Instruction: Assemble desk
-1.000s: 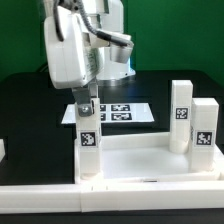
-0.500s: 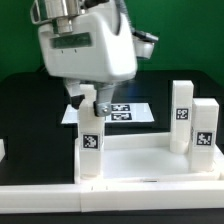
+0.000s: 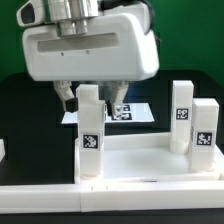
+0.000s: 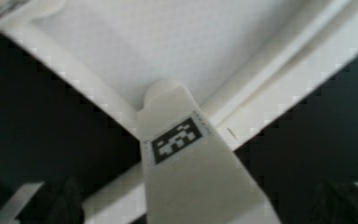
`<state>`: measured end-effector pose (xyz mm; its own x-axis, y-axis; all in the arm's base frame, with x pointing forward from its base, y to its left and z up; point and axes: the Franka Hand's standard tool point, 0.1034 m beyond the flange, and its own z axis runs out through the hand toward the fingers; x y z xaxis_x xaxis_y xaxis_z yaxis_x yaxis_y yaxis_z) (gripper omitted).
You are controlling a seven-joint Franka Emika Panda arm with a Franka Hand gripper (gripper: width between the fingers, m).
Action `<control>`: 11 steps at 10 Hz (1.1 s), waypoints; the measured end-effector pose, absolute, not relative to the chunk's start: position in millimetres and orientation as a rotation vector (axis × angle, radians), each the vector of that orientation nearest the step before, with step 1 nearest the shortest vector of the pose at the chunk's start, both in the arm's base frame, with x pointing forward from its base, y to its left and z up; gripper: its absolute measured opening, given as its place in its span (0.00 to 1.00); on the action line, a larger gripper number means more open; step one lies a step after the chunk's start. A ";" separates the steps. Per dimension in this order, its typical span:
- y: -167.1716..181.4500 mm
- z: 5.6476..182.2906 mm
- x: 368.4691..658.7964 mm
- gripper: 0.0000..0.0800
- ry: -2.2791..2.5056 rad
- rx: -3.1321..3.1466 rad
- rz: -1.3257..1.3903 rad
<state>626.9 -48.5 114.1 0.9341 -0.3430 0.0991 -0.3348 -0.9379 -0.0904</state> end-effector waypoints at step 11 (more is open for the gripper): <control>-44.7 110.9 629.9 0.36 2.185 -2.029 -0.034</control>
Offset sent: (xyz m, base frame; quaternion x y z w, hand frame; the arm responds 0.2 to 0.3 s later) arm 0.0000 0.0000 0.0000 0.0000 0.0000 0.1296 0.9916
